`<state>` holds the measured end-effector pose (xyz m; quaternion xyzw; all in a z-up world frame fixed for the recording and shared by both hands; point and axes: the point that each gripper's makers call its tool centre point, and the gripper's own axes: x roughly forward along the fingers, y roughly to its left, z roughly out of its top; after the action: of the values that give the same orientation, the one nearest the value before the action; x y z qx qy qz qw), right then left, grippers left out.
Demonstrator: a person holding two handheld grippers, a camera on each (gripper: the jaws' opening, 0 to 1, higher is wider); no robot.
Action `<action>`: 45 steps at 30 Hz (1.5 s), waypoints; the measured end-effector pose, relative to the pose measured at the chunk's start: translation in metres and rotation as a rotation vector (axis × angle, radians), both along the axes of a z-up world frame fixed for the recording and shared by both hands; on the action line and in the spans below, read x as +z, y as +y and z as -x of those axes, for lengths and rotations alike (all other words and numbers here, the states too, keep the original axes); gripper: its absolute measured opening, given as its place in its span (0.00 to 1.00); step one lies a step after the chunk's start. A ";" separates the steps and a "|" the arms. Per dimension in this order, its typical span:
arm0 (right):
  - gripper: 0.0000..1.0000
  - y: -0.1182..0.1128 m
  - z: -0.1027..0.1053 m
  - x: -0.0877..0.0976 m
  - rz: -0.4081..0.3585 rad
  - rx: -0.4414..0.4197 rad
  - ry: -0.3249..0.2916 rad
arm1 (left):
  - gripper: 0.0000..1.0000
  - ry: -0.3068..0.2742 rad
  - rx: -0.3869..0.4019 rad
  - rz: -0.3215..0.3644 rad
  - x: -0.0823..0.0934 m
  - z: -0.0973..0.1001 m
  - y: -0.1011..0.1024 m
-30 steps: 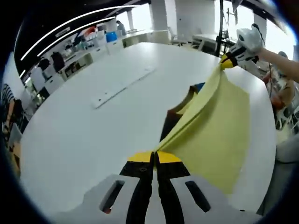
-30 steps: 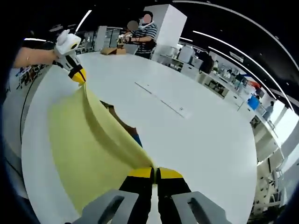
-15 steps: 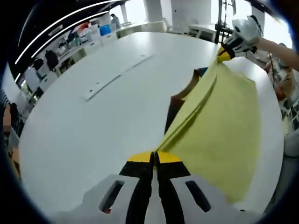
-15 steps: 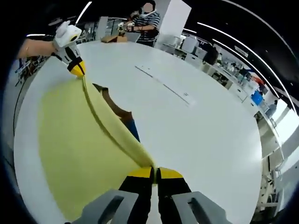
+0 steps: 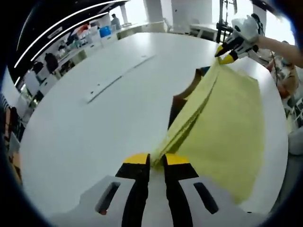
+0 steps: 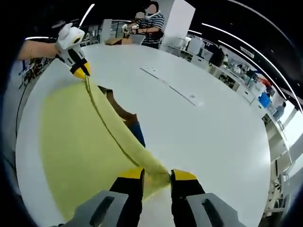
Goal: Fold the garment on the visible template until the final outline fits inside the template.
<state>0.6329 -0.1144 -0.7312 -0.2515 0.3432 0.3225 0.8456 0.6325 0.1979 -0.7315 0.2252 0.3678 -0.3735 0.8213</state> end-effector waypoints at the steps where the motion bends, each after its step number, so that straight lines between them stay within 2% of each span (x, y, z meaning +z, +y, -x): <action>1: 0.21 0.001 0.002 0.000 0.003 0.014 -0.002 | 0.15 0.004 -0.002 0.007 0.000 0.002 -0.001; 5: 0.24 0.002 0.005 -0.001 0.047 0.058 -0.024 | 0.23 -0.003 -0.024 0.012 0.000 0.008 -0.001; 11: 0.19 -0.002 -0.002 -0.013 0.094 0.079 -0.039 | 0.22 -0.052 -0.064 -0.041 -0.008 0.011 0.003; 14: 0.16 -0.003 -0.004 -0.017 0.101 0.075 -0.039 | 0.18 -0.085 -0.072 -0.069 -0.010 0.006 0.005; 16: 0.14 -0.004 -0.006 -0.017 0.113 0.079 -0.051 | 0.12 -0.098 -0.076 -0.068 -0.008 0.003 0.003; 19: 0.05 -0.006 -0.007 -0.018 0.121 0.081 -0.053 | 0.06 -0.115 -0.069 -0.080 -0.009 0.000 0.005; 21: 0.00 -0.008 -0.008 -0.019 0.136 0.081 -0.056 | 0.01 -0.101 -0.049 -0.057 -0.009 -0.002 0.004; 22: 0.00 -0.009 -0.008 -0.019 0.137 0.080 -0.055 | 0.00 -0.079 -0.039 -0.040 -0.009 0.000 0.003; 25: 0.00 -0.009 -0.008 -0.018 0.133 0.078 -0.057 | 0.00 -0.075 -0.029 -0.042 -0.008 -0.001 0.004; 26: 0.00 -0.009 -0.008 -0.017 0.130 0.074 -0.058 | 0.00 -0.071 -0.020 -0.037 -0.008 -0.002 0.004; 28: 0.00 -0.009 -0.012 -0.012 0.108 0.043 -0.071 | 0.00 -0.038 0.060 0.034 -0.006 -0.004 0.004; 29: 0.00 -0.010 -0.016 -0.008 0.078 0.010 -0.086 | 0.00 -0.017 0.116 0.094 -0.004 -0.007 0.005; 32: 0.00 -0.011 -0.023 -0.003 0.044 -0.030 -0.115 | 0.00 -0.024 0.176 0.157 -0.001 -0.016 0.008; 36: 0.00 -0.012 -0.033 -0.003 0.012 -0.089 -0.122 | 0.00 -0.046 0.224 0.182 0.002 -0.024 0.007; 38: 0.00 -0.016 -0.035 -0.007 0.021 -0.122 -0.119 | 0.00 -0.053 0.293 0.192 0.001 -0.029 0.010; 40: 0.01 -0.015 -0.036 -0.009 -0.008 -0.152 -0.107 | 0.00 -0.076 0.306 0.206 0.002 -0.032 0.009; 43: 0.12 -0.016 -0.036 -0.007 -0.051 -0.184 -0.092 | 0.03 -0.086 0.324 0.194 0.002 -0.033 0.012; 45: 0.19 -0.016 -0.035 -0.006 -0.098 -0.217 -0.070 | 0.10 -0.092 0.326 0.199 0.003 -0.034 0.013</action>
<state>0.6678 -0.1304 -0.7369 -0.1826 0.3224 0.2366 0.8982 0.6661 0.2108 -0.7280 0.0973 0.3227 -0.2594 0.9051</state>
